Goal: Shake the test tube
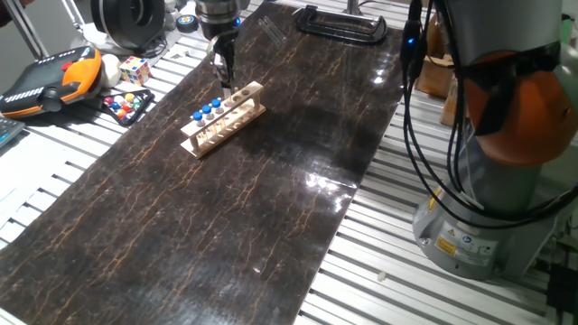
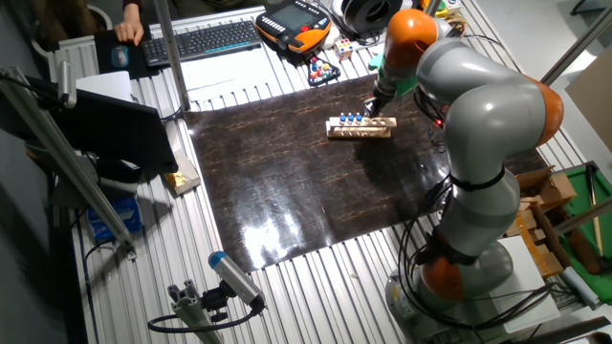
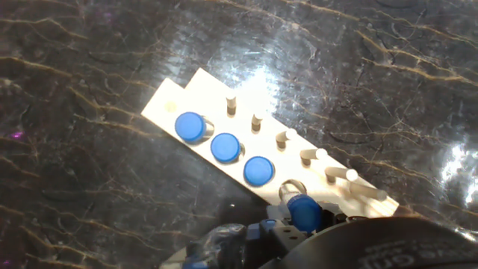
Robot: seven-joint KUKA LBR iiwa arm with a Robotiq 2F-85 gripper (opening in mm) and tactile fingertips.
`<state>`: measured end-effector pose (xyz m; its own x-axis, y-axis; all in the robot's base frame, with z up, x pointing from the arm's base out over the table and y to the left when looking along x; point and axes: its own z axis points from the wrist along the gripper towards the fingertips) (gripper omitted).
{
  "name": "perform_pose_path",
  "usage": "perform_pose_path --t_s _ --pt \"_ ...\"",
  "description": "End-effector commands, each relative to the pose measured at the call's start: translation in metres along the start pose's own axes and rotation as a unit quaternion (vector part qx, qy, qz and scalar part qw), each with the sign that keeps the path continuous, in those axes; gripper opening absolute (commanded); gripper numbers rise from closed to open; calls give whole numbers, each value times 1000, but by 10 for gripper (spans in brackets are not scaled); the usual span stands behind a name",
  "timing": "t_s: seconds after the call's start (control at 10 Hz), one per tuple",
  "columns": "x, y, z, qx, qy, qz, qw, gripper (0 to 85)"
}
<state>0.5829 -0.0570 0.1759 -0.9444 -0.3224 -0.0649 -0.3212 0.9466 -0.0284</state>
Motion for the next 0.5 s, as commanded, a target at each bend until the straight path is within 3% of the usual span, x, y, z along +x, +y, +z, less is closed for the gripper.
perform_pose_path --t_s 0.0,0.4 --pt "-1 1 -3 1 -2 4 1000 7" --pt "0 5 -16 1 -9 14 1000 7"
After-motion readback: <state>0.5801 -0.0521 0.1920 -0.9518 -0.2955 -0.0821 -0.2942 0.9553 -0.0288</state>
